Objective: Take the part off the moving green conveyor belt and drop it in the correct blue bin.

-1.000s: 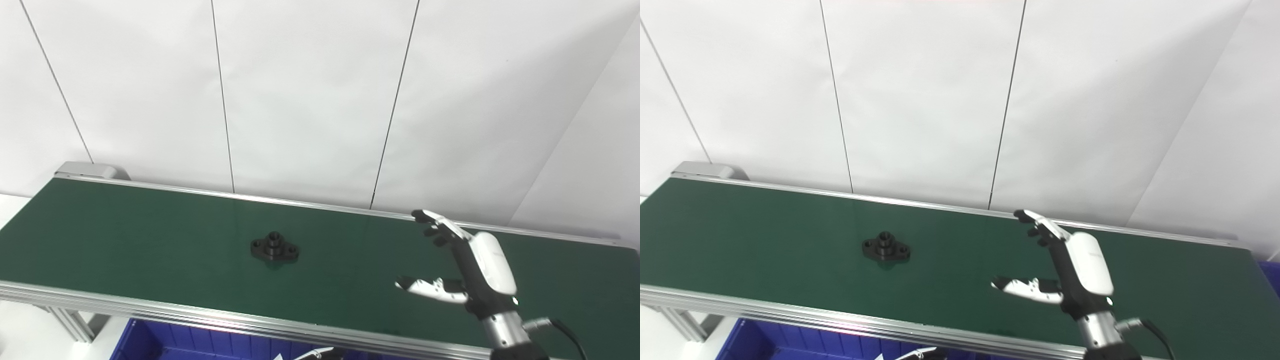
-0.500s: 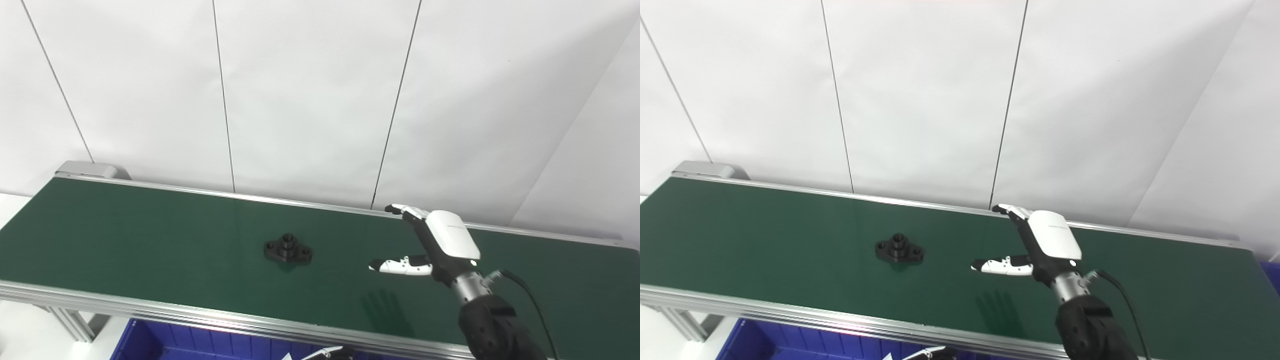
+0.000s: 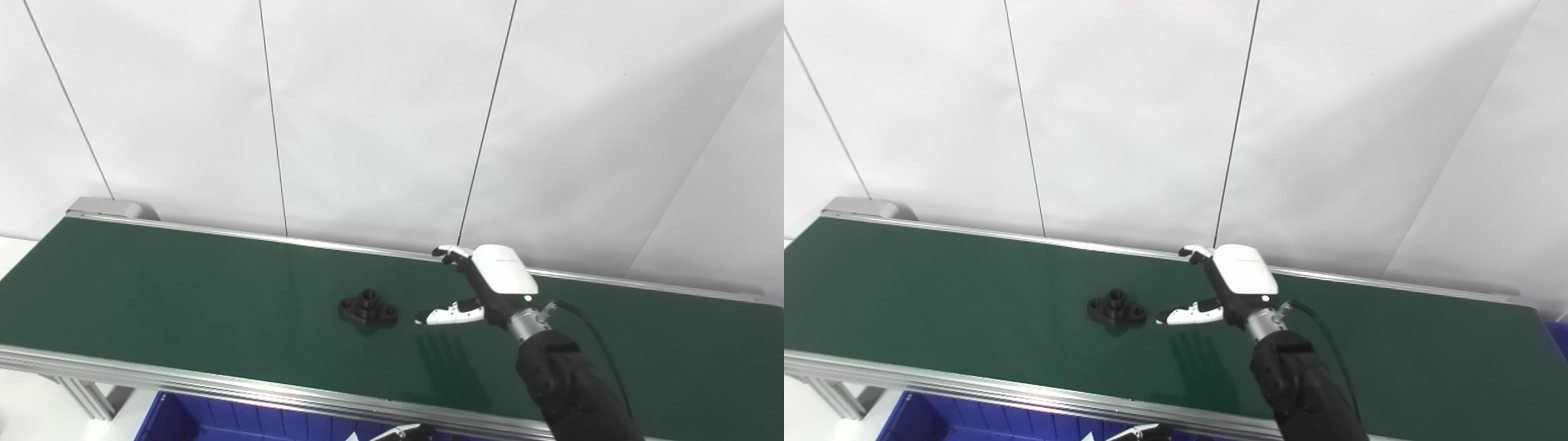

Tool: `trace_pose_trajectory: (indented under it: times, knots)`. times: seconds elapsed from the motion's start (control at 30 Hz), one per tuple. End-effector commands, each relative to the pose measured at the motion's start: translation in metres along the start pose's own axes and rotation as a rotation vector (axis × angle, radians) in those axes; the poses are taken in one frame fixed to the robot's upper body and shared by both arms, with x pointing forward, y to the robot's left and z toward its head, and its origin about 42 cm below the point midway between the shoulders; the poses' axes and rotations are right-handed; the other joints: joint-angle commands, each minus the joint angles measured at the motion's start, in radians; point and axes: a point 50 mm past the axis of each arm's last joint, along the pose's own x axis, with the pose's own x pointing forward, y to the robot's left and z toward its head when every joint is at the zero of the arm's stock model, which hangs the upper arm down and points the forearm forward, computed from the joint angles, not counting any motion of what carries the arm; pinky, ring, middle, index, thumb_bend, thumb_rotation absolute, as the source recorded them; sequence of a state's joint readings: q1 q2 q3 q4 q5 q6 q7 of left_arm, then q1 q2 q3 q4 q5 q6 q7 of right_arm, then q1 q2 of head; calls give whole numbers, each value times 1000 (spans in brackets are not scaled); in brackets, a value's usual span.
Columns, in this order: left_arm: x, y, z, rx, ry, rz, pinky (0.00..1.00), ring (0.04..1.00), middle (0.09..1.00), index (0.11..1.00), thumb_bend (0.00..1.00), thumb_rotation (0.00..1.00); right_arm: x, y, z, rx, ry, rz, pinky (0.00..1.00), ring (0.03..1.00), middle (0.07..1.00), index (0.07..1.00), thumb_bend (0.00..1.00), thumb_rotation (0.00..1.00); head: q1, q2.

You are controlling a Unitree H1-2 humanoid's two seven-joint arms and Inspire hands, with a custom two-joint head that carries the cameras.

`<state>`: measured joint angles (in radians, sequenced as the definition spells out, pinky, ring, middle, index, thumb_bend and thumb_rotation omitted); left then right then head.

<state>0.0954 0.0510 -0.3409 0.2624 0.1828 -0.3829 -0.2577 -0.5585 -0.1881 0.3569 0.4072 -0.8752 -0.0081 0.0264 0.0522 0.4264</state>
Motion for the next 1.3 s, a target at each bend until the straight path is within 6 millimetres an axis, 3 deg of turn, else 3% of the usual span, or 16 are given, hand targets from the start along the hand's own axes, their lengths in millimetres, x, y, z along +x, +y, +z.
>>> trace_pose_trajectory:
  times: [0.0,0.23,0.4,0.93,1.27]
  knots:
    - [8,0,13,-2,-62,13,769,844,857,850,885,612,16,-23,13,-17,-10,-62,614,720,772,817,925,685,2,2]
    - [10,-2,14,-4,-66,9,755,836,854,851,878,610,23,-13,25,-28,-35,-53,563,677,750,794,928,658,5,5]
    - [12,-4,16,-7,-73,12,749,832,855,854,873,605,31,-7,31,-91,-28,-16,607,684,745,811,942,695,12,8]
    - [11,-7,20,-1,-62,10,755,843,861,859,884,618,42,-2,19,-157,2,23,616,690,754,812,930,665,24,12]
    - [7,-9,26,-4,-73,15,770,846,860,856,884,616,43,2,-2,-220,46,66,600,697,765,807,922,661,27,30]
